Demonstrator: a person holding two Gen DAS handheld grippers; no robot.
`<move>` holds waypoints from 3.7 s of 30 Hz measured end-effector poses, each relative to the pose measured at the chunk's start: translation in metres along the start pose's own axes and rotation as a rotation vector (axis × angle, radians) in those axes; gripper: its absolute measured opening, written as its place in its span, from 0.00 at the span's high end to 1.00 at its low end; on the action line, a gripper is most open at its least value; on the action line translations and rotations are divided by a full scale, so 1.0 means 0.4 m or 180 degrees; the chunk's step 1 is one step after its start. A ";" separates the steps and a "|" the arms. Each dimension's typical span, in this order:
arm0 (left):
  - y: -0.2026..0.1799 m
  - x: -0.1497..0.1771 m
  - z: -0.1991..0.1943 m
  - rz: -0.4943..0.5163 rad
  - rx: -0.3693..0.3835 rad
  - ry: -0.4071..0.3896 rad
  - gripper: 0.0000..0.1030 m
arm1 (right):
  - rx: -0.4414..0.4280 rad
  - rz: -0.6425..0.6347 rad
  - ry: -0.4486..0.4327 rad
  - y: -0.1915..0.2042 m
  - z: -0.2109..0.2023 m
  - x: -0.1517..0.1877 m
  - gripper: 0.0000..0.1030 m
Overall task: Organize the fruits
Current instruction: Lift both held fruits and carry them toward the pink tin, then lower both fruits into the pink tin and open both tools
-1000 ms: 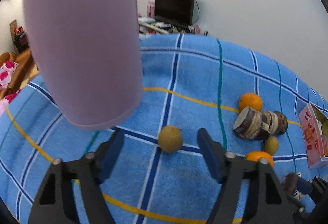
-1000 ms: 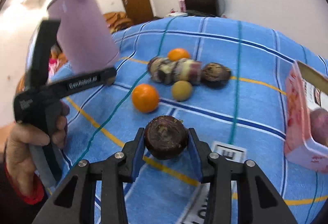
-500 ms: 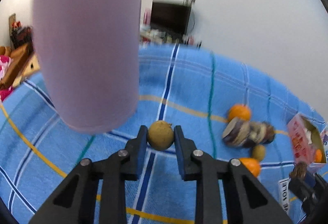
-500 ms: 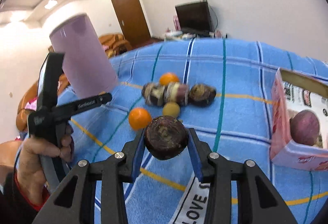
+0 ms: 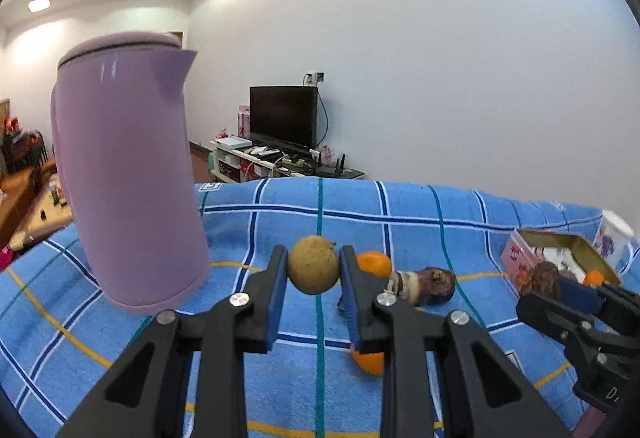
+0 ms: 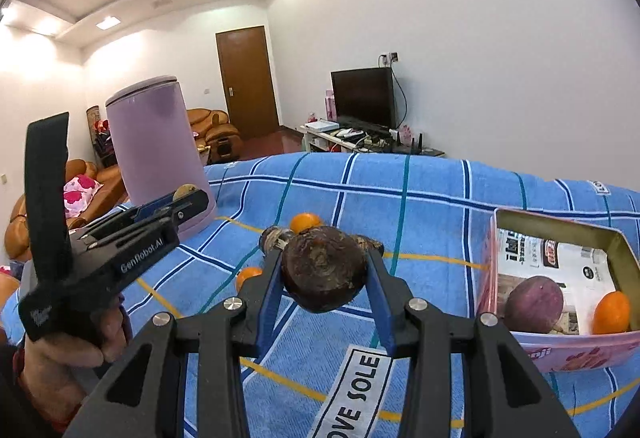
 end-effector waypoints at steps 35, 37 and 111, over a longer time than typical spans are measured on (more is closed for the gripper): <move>-0.049 0.019 -0.042 0.0082 -0.0407 0.0003 0.73 | 0.0332 -0.0161 -0.0093 -0.002 0.006 0.003 0.59; -0.052 0.020 -0.043 0.0079 -0.0409 0.0011 0.73 | 0.0325 -0.0156 -0.0081 -0.002 0.006 0.003 0.59; -0.532 0.038 -0.110 0.0563 0.0364 0.0135 0.73 | 0.1202 0.0075 -0.0158 -0.390 -0.221 0.023 0.59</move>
Point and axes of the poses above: each gripper's, at about its wrist camera, not at the fingertips, and z roughly the way its jaws point, y to its left, x to its underside, the point moved 2 cm from there along z, roughly the way its jaws point, and after that the axes turned 5 degrees about -x, right-handed, at the moved point
